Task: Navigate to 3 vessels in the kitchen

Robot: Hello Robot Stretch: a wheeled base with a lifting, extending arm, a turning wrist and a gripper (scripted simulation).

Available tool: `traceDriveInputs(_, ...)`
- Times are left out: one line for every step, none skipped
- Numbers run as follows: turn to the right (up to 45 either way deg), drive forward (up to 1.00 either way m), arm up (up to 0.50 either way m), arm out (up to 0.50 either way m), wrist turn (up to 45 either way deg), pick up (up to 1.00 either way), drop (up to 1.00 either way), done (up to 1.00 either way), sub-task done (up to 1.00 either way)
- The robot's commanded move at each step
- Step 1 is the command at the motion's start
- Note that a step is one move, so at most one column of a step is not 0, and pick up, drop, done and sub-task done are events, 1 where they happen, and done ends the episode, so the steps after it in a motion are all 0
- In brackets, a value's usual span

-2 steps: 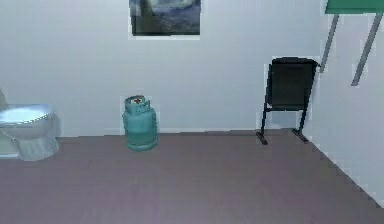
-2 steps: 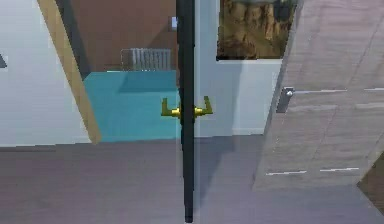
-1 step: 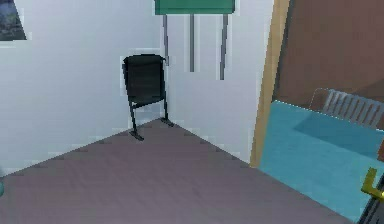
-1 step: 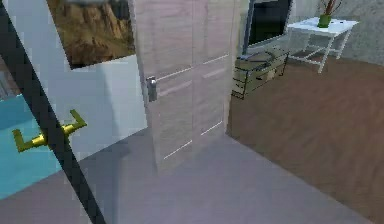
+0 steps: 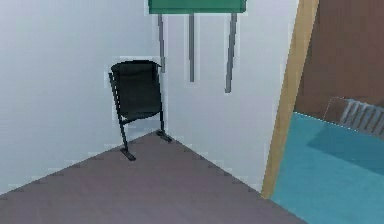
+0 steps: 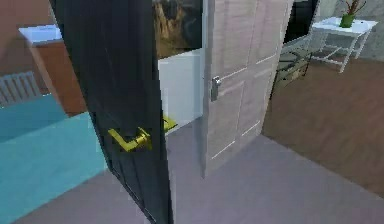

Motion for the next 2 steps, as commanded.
traceDriveInputs(18.0,0.0,0.0,0.0,0.0,0.0,0.0,0.0,0.0)
traceDriveInputs(3.0,0.0,0.0,0.0,0.0,0.0,0.0,0.0,0.0)
